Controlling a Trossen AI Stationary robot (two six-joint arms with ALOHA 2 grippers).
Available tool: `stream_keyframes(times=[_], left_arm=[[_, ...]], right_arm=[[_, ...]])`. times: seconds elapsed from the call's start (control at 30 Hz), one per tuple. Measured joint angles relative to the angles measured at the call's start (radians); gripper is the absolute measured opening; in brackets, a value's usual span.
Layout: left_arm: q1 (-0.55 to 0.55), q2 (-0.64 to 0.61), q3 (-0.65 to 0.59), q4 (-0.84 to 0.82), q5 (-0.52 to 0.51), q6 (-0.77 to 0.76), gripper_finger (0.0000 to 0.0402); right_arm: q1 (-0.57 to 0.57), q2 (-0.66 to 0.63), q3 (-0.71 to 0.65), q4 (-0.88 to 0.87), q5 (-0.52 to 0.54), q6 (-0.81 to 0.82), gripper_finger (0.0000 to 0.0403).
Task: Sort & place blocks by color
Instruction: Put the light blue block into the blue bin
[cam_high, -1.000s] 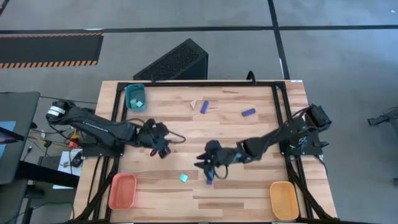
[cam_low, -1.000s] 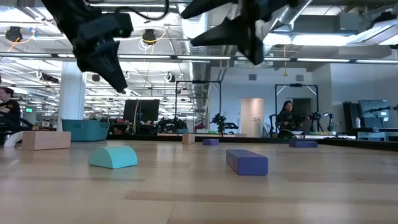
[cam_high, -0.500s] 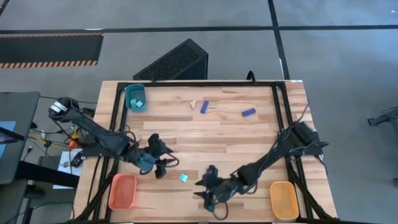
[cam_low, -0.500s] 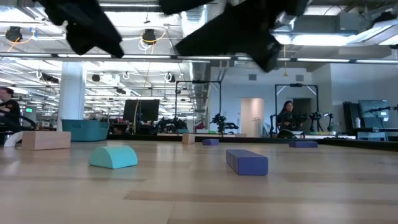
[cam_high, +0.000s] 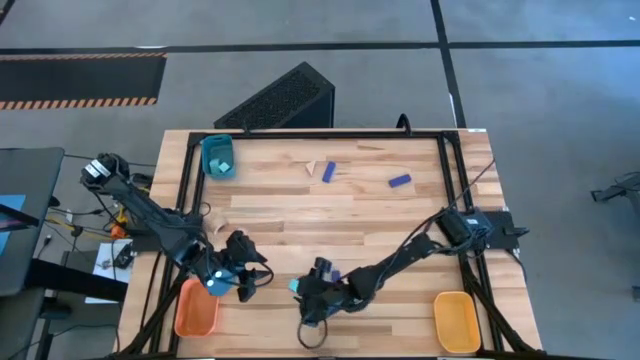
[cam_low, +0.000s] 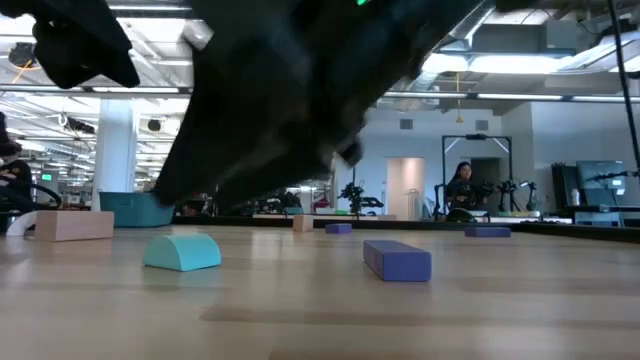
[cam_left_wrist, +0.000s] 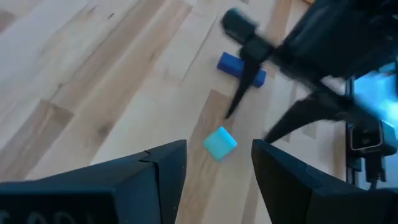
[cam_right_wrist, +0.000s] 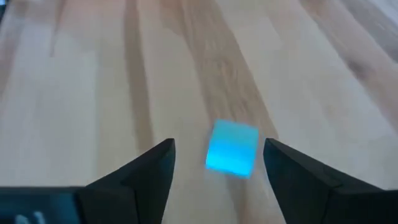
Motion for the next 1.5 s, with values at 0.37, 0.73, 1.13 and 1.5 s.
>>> stream_keyframes(times=[0.37,0.73,1.13,1.5], left_arm=[[-0.035,0.0,-0.001,-0.143,-0.108,-0.234,0.0167],[-0.035,0.0,-0.001,-0.159,-0.139,-0.276,0.0167],[-0.035,0.0,-0.001,-0.157,-0.135,-0.353,0.0167],[-0.035,0.0,-0.001,-0.078,-0.075,-0.416,0.0167]], right_arm=[[-0.07,0.013,0.005,-0.012,-0.148,-0.005,0.0271],[-0.101,0.035,0.008,-0.07,-0.242,-0.02,0.0271],[-0.119,0.037,0.007,-0.091,-0.223,-0.007,0.0168],[-0.104,-0.065,0.0,-0.198,-0.269,-0.004,0.0014]])
